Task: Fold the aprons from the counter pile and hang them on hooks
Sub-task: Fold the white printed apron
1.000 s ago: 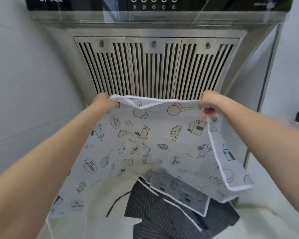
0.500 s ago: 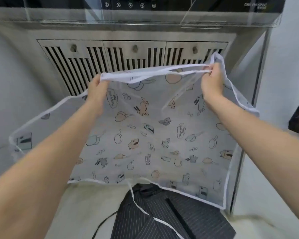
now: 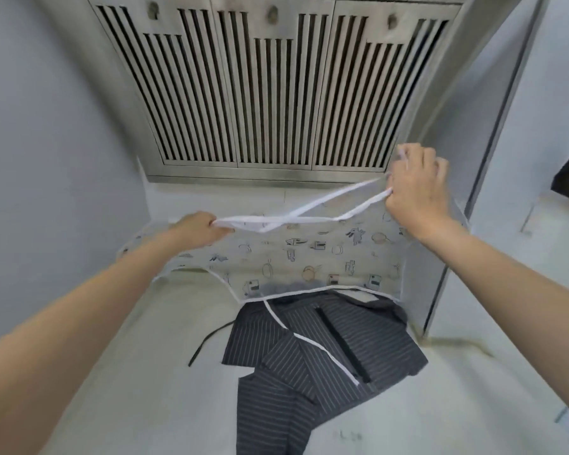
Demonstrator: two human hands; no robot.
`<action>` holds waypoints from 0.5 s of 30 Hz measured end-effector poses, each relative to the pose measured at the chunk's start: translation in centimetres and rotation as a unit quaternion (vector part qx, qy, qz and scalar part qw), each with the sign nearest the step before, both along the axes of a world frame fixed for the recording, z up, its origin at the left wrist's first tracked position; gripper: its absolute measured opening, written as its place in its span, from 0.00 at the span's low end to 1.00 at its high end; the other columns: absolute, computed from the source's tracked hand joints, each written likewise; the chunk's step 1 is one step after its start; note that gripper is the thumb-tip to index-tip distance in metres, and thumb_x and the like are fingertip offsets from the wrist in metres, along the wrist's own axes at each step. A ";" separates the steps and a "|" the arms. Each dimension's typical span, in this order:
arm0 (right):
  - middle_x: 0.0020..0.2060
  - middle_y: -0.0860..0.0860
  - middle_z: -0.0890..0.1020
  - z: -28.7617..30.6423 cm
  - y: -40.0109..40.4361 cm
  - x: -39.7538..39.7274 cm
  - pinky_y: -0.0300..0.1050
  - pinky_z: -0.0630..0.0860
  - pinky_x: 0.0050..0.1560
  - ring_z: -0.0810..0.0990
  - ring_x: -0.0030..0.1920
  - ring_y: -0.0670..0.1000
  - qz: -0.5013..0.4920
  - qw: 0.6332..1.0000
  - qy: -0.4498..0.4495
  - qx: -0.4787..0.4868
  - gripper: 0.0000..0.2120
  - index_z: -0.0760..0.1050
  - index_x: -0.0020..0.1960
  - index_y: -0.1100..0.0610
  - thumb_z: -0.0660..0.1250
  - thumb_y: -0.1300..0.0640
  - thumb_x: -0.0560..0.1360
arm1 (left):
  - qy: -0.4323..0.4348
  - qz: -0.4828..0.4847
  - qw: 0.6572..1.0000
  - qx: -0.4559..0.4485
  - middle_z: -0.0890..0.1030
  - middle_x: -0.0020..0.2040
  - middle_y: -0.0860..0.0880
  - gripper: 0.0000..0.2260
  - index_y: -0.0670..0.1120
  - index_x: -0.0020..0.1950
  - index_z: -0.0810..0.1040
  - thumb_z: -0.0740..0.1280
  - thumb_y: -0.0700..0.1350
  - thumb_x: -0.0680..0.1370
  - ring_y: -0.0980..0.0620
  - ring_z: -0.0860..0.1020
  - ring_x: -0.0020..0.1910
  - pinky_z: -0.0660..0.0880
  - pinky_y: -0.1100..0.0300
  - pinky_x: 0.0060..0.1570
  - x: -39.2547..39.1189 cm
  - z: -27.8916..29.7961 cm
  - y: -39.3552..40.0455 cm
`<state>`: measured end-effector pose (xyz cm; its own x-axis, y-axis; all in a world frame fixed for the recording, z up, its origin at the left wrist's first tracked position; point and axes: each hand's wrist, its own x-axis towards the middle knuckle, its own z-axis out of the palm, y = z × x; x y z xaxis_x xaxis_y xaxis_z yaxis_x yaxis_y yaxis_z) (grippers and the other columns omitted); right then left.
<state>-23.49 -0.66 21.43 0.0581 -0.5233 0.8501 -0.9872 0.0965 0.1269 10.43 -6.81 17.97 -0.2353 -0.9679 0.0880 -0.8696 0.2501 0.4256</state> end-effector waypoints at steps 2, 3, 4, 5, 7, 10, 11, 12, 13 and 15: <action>0.54 0.60 0.76 -3.8 0.9 -0.5 0.54 0.66 0.54 0.72 0.56 0.60 -0.046 0.988 0.080 0.128 0.13 0.74 0.55 0.67 0.61 0.64 0.73 | -0.047 -0.007 0.998 0.040 0.75 0.44 0.45 0.13 0.43 0.48 0.74 0.60 0.53 0.80 0.48 0.72 0.41 0.65 0.62 0.33 0.1 -3.7 1.1; 0.53 0.59 0.76 -5.7 1.5 -0.4 0.52 0.68 0.49 0.74 0.55 0.60 -0.061 0.972 0.081 0.213 0.12 0.72 0.57 0.65 0.59 0.63 0.74 | -0.074 -0.013 0.995 0.060 0.75 0.44 0.45 0.14 0.43 0.47 0.74 0.59 0.53 0.80 0.49 0.72 0.42 0.64 0.61 0.34 0.0 -5.5 1.6; 0.52 0.58 0.77 -7.8 2.2 -0.2 0.50 0.69 0.44 0.76 0.53 0.60 -0.069 0.951 0.056 0.297 0.11 0.70 0.57 0.63 0.57 0.63 0.76 | -0.097 -0.018 0.992 0.083 0.74 0.44 0.45 0.15 0.42 0.48 0.75 0.59 0.53 0.81 0.49 0.71 0.42 0.64 0.61 0.34 -0.3 -7.5 2.3; 0.52 0.58 0.78 -9.3 2.6 -0.1 0.48 0.69 0.41 0.78 0.50 0.59 -0.077 0.928 0.027 0.365 0.10 0.69 0.57 0.62 0.55 0.64 0.78 | -0.117 -0.021 0.987 0.109 0.73 0.43 0.46 0.16 0.41 0.51 0.76 0.58 0.53 0.81 0.49 0.71 0.42 0.63 0.61 0.33 -0.6 -9.1 2.7; 0.51 0.57 0.79 -12.4 3.3 -0.2 0.46 0.70 0.40 0.80 0.49 0.58 -0.087 0.881 -0.011 0.465 0.10 0.70 0.57 0.61 0.54 0.64 0.78 | -0.154 -0.023 0.972 0.176 0.75 0.42 0.48 0.18 0.39 0.57 0.76 0.58 0.52 0.81 0.51 0.71 0.39 0.63 0.64 0.31 -1.2 -12.4 3.6; 0.41 0.60 0.80 -15.7 3.8 -0.9 0.47 0.78 0.36 0.83 0.35 0.57 -0.082 0.772 -0.109 0.620 0.09 0.72 0.50 0.64 0.53 0.62 0.80 | -0.160 0.006 0.935 0.317 0.81 0.46 0.47 0.18 0.42 0.60 0.72 0.58 0.55 0.81 0.53 0.74 0.34 0.70 0.65 0.34 -0.7 -16.0 3.8; 0.35 0.59 0.79 -16.6 3.8 -1.2 0.47 0.78 0.34 0.81 0.28 0.55 -0.071 0.725 -0.161 0.666 0.10 0.70 0.46 0.64 0.53 0.60 0.81 | -0.158 0.020 0.916 0.367 0.82 0.47 0.46 0.21 0.41 0.63 0.70 0.59 0.56 0.80 0.52 0.77 0.36 0.75 0.63 0.38 -0.5 -16.8 3.7; 0.30 0.58 0.78 -17.3 3.8 -1.5 0.45 0.78 0.31 0.80 0.25 0.53 -0.062 0.684 -0.194 0.701 0.12 0.68 0.42 0.63 0.54 0.58 0.81 | -0.158 0.030 0.899 0.408 0.82 0.50 0.45 0.25 0.39 0.66 0.68 0.60 0.58 0.79 0.49 0.81 0.42 0.78 0.61 0.44 -0.3 -17.4 3.6; 0.25 0.57 0.78 -17.7 3.8 -1.6 0.42 0.77 0.29 0.80 0.24 0.52 -0.060 0.655 -0.212 0.722 0.13 0.67 0.40 0.63 0.55 0.58 0.81 | -0.162 0.036 0.887 0.431 0.82 0.53 0.43 0.28 0.38 0.68 0.66 0.61 0.59 0.78 0.46 0.82 0.47 0.79 0.59 0.48 -0.1 -17.5 3.6; 0.20 0.55 0.77 -18.7 2.8 -1.7 0.40 0.76 0.26 0.81 0.25 0.53 -0.060 0.610 -0.238 0.753 0.12 0.67 0.40 0.63 0.55 0.59 0.80 | -0.152 0.047 0.876 0.455 0.81 0.56 0.41 0.30 0.36 0.68 0.64 0.63 0.58 0.78 0.45 0.83 0.49 0.80 0.57 0.49 0.0 -17.8 3.0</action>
<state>-25.15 2.14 2.70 -0.1242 -0.7082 -0.6950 -0.9442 0.2996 -0.1366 10.47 -3.83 0.16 -0.0291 -0.6216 -0.7828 -0.9760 -0.1513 0.1564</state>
